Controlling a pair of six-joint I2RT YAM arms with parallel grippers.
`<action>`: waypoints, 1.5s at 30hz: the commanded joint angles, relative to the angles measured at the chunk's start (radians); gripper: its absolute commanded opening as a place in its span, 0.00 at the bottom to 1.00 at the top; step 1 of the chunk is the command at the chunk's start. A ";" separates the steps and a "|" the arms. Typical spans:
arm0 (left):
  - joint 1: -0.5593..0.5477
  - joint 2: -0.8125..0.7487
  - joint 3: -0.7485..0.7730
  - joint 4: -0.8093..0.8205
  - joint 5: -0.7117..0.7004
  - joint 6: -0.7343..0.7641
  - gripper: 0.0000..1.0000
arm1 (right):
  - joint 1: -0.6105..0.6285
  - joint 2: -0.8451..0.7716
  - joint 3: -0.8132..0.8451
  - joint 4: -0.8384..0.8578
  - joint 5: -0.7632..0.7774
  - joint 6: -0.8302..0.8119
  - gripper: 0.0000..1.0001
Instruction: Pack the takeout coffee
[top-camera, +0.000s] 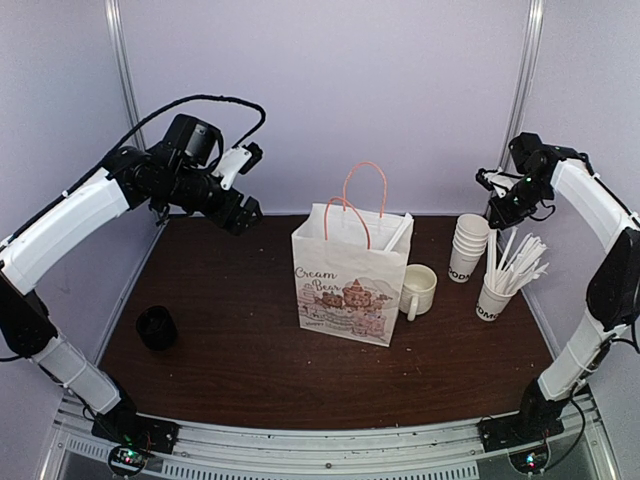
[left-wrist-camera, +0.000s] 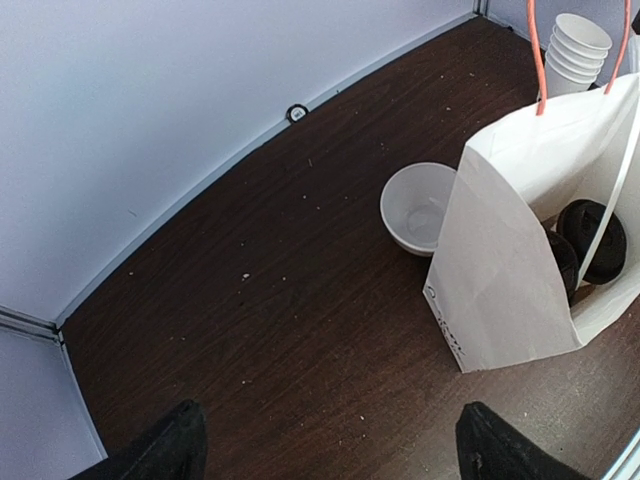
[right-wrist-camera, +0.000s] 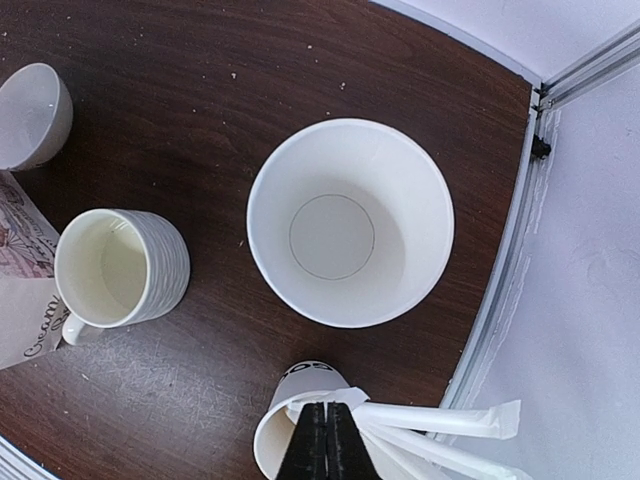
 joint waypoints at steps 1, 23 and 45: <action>0.008 -0.034 -0.007 0.053 0.004 0.003 0.90 | -0.001 -0.062 0.028 -0.030 0.006 0.011 0.00; 0.007 -0.055 -0.025 0.051 0.019 -0.021 0.90 | -0.002 -0.092 -0.028 -0.005 -0.012 -0.019 0.01; 0.007 -0.031 -0.033 0.064 0.018 -0.005 0.90 | -0.141 0.002 0.040 0.002 0.121 0.028 0.43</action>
